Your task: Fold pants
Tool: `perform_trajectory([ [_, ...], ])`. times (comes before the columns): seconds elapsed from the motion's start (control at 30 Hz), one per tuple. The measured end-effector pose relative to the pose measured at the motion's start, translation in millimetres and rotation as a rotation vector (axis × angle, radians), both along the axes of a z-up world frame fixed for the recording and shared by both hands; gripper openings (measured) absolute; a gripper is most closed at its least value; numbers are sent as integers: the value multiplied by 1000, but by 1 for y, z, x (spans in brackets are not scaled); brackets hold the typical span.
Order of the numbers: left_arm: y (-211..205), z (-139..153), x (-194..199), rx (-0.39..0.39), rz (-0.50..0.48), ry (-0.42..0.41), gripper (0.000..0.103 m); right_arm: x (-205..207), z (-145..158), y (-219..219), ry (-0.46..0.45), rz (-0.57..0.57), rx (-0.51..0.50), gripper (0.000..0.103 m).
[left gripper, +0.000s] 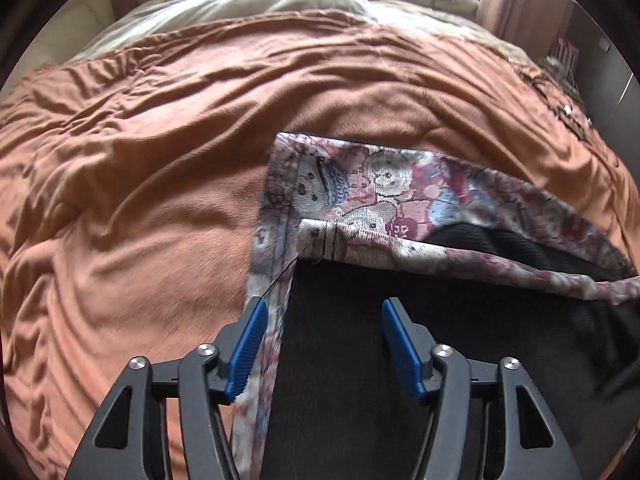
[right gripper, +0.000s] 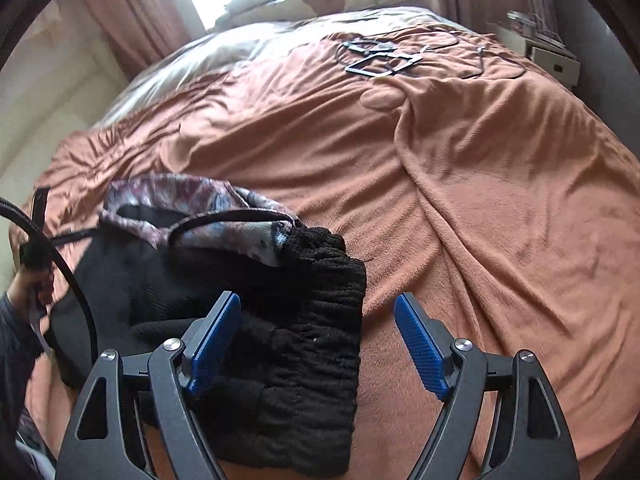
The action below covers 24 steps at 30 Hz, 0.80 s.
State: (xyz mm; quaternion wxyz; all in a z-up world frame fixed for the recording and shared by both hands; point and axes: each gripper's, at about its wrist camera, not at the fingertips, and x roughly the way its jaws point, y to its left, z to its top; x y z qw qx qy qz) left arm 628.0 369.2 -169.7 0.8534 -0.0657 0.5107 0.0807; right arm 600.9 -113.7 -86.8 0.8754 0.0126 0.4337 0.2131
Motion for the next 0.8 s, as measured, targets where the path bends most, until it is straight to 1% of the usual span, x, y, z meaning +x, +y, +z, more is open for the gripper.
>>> perform_trajectory([
  [0.07, -1, -5, 7, 18, -8, 11, 56, 11, -7, 3, 12, 14, -5, 78],
  [0.13, -2, -7, 12, 32, -20, 5, 55, 18, -12, 7, 17, 25, -14, 78],
  [0.17, -3, -8, 14, 37, -25, 0, 51, 21, -14, 8, 14, 29, -21, 75],
  [0.2, -3, -8, 16, 36, -31, -3, 45, 23, -15, 10, 5, 32, -31, 66],
  [0.23, -4, -8, 18, 38, -34, -2, 43, 24, -16, 10, -5, 30, -37, 62],
  [0.27, -4, -8, 19, 42, -35, -4, 35, 25, -16, 11, -15, 28, -40, 55],
  [0.3, -5, -8, 19, 49, -41, -5, 24, 26, -18, 12, -16, 36, -37, 45],
  [0.33, -7, -7, 19, 68, -46, -6, 17, 25, -19, 14, -14, 45, -37, 44],
  [0.37, -9, -5, 20, 79, -48, -9, 11, 24, -19, 15, -30, 41, -50, 39],
  [0.4, -10, -2, 20, 95, -48, -16, 9, 23, -19, 16, -44, 39, -55, 34],
  [0.5, -9, 10, 17, 129, -23, -46, 8, 17, -16, 15, -63, 33, -55, 29],
  [0.6, -3, 23, 16, 136, 10, -81, 8, 10, -10, 13, -89, 36, -54, 27],
  [0.73, 1, 43, 20, 152, 34, -137, 8, 3, 3, 9, -136, 18, -25, 27],
  [0.8, 1, 49, 28, 170, 41, -144, 8, 3, 9, 11, -157, 12, -22, 26],
])
